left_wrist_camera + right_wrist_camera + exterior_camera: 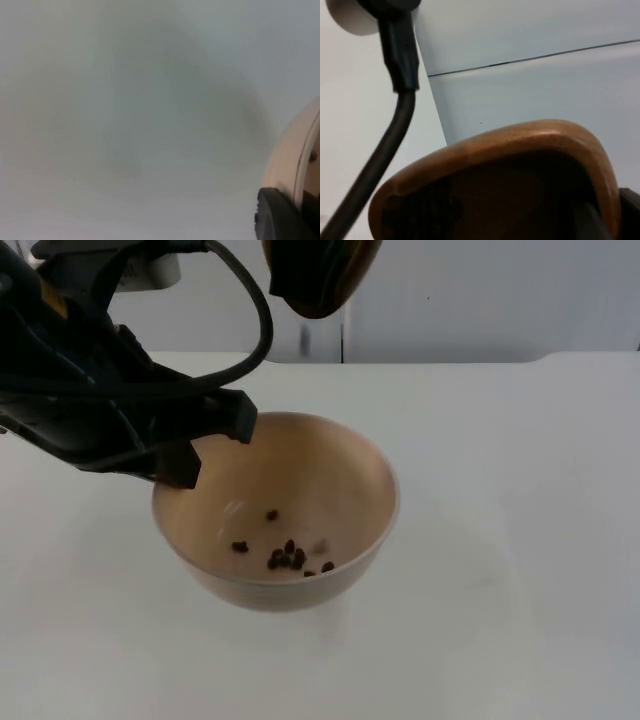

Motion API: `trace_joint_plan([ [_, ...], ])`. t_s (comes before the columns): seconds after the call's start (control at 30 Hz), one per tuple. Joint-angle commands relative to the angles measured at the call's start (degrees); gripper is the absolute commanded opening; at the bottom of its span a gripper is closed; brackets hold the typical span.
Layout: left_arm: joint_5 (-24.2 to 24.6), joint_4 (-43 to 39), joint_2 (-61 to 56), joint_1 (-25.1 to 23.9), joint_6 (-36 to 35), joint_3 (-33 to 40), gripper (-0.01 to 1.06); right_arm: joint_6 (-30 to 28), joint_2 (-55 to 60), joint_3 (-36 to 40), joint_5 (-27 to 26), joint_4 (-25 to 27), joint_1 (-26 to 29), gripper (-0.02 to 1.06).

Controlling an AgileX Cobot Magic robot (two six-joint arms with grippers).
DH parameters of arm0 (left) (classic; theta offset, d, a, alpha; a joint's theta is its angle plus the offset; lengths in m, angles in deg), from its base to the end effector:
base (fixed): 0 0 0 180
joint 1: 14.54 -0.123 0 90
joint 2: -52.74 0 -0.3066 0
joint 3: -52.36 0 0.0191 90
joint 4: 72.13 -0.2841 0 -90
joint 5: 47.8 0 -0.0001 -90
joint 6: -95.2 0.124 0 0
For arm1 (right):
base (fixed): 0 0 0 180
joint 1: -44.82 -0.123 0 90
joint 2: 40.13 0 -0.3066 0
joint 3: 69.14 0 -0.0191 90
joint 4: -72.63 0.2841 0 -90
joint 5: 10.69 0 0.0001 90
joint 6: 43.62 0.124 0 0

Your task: Pick up the bowl with the left hand and pour the coffee beans from the cup into the bowl with the right hand.

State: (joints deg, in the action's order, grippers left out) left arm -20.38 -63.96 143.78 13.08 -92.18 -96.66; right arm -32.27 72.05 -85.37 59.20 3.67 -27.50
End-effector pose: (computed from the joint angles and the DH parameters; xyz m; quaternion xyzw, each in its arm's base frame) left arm 0.2796 -0.1555 0.1888 0.1175 0.9564 -0.1251 0.2362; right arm 0.2367 0.3846 0.3505 -0.5250 0.6402 -0.3432 0.4436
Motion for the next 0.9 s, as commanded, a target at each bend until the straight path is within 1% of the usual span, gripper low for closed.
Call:
trace_joint_plan([
  [0.0,-1.13,0.80,-0.51,0.09,-0.23,-0.29,0.00,-0.30,0.28,-0.18,0.08,-1.55,-0.34,0.00],
  [0.17,-1.13,0.80,-0.51,0.09,-0.23,-0.29,0.00,-0.30,0.53,-0.18,0.08,-1.69,-0.34,0.00],
  [0.47,-1.13,0.80,-0.51,0.09,-0.23,-0.29,0.00,2.59,0.53,-0.18,0.08,-1.57,-0.34,0.00],
  [0.7,-1.13,0.80,-0.51,0.09,-0.23,-0.29,0.00,6.86,-0.22,-0.18,0.08,-1.16,0.04,0.00],
  [0.77,-1.01,0.85,-0.51,0.09,-0.23,-0.29,0.00,7.24,-0.57,-0.18,0.08,0.62,0.52,0.00],
  [0.8,-1.01,0.85,-0.51,0.09,-0.23,-0.29,0.00,7.24,-0.57,-0.18,0.08,0.62,0.52,0.00],
  [0.87,-1.01,0.85,-0.51,0.09,-0.23,-0.29,0.00,7.49,-1.21,-0.18,0.08,3.88,1.45,0.00],
])
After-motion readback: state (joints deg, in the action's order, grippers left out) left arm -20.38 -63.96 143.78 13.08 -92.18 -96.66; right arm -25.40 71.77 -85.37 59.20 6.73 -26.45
